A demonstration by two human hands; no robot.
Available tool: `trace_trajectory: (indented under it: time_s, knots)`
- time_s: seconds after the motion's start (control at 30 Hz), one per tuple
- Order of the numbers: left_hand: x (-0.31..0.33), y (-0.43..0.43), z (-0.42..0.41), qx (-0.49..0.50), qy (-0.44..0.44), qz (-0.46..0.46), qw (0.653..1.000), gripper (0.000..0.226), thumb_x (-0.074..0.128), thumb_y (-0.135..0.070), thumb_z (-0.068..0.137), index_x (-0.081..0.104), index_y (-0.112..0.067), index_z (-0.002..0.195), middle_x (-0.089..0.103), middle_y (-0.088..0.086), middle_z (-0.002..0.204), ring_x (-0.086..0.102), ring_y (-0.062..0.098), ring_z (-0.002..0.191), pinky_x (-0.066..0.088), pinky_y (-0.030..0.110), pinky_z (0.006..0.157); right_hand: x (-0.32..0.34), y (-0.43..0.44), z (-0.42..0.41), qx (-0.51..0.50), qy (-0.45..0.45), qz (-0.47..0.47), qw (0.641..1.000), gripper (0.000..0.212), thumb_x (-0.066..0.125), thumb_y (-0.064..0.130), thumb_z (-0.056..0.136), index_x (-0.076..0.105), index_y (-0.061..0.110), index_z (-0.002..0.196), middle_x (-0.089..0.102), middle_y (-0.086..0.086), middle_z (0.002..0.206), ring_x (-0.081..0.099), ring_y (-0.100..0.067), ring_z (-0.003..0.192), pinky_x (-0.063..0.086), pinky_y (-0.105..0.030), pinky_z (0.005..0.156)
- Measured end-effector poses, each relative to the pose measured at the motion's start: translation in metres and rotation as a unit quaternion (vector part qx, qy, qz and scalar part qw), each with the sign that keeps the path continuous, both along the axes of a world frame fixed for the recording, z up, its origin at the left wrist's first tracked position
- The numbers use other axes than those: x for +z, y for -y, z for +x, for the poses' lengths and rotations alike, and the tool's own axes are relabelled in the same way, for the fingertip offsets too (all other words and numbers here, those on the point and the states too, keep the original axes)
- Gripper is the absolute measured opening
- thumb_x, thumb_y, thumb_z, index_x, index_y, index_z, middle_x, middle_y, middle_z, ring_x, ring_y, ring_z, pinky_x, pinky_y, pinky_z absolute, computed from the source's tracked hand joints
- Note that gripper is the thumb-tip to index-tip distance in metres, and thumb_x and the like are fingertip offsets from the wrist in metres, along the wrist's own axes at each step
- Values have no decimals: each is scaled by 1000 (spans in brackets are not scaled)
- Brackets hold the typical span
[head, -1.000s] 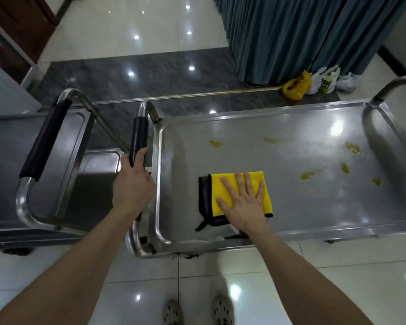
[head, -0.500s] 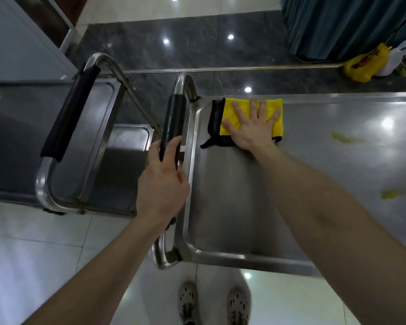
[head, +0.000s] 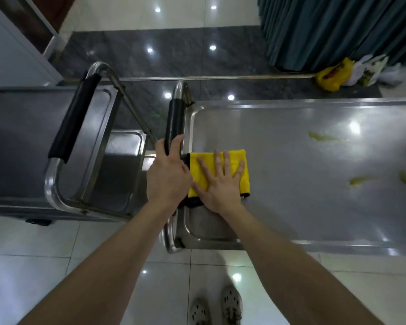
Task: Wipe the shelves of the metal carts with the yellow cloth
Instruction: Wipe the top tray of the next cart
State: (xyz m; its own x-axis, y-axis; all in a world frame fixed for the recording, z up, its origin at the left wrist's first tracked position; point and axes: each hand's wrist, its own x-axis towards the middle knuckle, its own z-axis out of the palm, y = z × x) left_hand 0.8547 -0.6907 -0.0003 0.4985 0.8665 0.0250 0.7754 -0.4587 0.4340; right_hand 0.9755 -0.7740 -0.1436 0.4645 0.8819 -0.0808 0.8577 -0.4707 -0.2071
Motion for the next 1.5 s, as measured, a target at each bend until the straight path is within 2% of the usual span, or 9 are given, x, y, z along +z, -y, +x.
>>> trace_trajectory:
  time_s: [0.13, 0.27, 0.5, 0.63, 0.73, 0.87, 1.07, 1.23, 1.5]
  knots:
    - [3, 0, 0, -2, -13, -5, 1000, 69, 59, -16, 98, 37, -29, 162, 36, 15, 157, 65, 43, 113, 57, 56, 97, -4, 61, -49, 2, 5, 8, 1000, 80, 20, 85, 100, 10, 47, 169, 1, -10, 180, -8, -36, 165, -1, -79, 122]
    - [4, 1, 0, -11, -21, -4, 1000, 71, 60, -16, 95, 37, -30, 161, 37, 18, 157, 64, 46, 111, 56, 52, 97, -1, 107, -55, -3, 6, -11, 1000, 74, 21, 82, 102, 11, 50, 168, 4, -4, 181, -9, -29, 166, 1, -74, 124]
    - [2, 2, 0, -14, -16, -7, 1000, 67, 58, -13, 100, 34, -33, 159, 37, 19, 155, 67, 47, 103, 60, 58, 95, 13, 183, 16, -86, -3, -79, 993, 76, 14, 85, 99, -9, 55, 165, -18, 5, 179, -26, -21, 162, -9, -67, 127]
    - [0, 0, -1, -10, -8, -14, 1000, 67, 59, -13, 101, 33, -36, 158, 35, 16, 156, 67, 44, 101, 61, 59, 94, 20, 191, 64, -123, -20, -85, 989, 77, 16, 87, 98, -8, 56, 165, -20, 7, 178, -27, -19, 162, -11, -66, 127]
    - [-3, -2, -1, -9, 12, -16, 1000, 66, 60, -13, 101, 35, -38, 156, 36, 13, 156, 66, 43, 107, 61, 60, 96, 24, 177, 103, -141, -16, -78, 987, 78, 20, 86, 99, -3, 55, 166, -13, 5, 180, -20, -21, 164, -10, -66, 127]
    - [-7, -5, -2, 0, -2, -13, 1000, 67, 62, -14, 101, 35, -38, 157, 34, 11, 160, 68, 42, 100, 62, 60, 91, 28, 145, 170, -150, -15, -72, 986, 79, 25, 84, 99, 2, 53, 167, -5, 2, 181, -13, -23, 166, -6, -68, 127]
    - [-6, -4, -2, 21, -16, -17, 1000, 68, 62, -15, 102, 35, -37, 160, 33, 7, 162, 70, 37, 96, 64, 58, 86, 22, 54, 228, -143, -20, -54, 988, 83, 19, 88, 96, 5, 49, 169, 0, -6, 181, -13, -31, 165, -9, -74, 123]
    - [-6, -2, -2, 21, -13, -15, 1000, 66, 61, -13, 103, 37, -34, 161, 33, 5, 162, 69, 35, 94, 64, 57, 83, 14, -39, 220, -83, -13, -35, 996, 86, 18, 88, 96, 10, 45, 170, -3, -11, 180, -11, -37, 165, -9, -79, 120]
    - [-5, -3, 3, 31, -53, 13, 998, 66, 60, -15, 104, 34, -33, 162, 31, 9, 164, 67, 32, 82, 63, 53, 75, 3, -140, 138, 44, 3, -5, 999, 84, 14, 85, 98, 15, 42, 170, 0, -17, 179, -14, -41, 164, -9, -81, 118]
